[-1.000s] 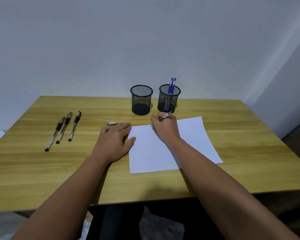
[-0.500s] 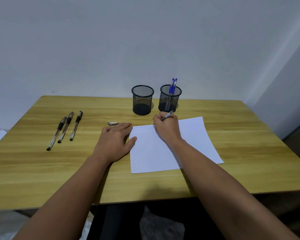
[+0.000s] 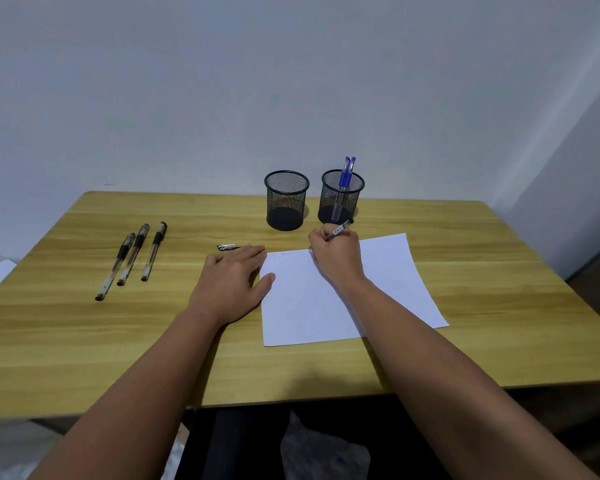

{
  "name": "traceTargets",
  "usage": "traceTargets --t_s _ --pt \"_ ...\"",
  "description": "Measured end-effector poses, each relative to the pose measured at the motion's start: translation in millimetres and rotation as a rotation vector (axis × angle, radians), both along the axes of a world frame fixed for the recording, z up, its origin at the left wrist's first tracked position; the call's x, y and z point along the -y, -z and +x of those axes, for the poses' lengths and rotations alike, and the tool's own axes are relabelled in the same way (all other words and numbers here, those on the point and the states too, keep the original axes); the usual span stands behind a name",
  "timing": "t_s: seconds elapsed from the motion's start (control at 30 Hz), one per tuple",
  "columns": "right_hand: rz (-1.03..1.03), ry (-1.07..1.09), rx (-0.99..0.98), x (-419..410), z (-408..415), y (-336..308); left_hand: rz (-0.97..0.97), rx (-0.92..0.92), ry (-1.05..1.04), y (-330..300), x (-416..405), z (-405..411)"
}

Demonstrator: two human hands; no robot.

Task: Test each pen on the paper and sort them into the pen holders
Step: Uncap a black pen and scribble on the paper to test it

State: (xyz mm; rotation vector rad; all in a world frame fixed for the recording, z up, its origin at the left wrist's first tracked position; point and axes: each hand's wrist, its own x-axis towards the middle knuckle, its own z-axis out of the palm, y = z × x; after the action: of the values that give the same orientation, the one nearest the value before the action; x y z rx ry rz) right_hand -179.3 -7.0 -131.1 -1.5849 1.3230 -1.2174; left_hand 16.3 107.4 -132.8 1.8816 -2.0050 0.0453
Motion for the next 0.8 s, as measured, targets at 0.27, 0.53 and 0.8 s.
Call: traceTargets --t_s 0.27,0.53,0.8 --pt "-0.005 0.035 -0.035 -3 -3 -4 -0.01 -0.018 0.005 1 0 1" --pt "-0.022 0.0 -0.058 -6 -2 -7 -0.029 -0.027 0.012 3 0 1" --pt "0.21 0.066 0.209 1 -4 -19 -0.03 -0.05 0.016 3 1 1"
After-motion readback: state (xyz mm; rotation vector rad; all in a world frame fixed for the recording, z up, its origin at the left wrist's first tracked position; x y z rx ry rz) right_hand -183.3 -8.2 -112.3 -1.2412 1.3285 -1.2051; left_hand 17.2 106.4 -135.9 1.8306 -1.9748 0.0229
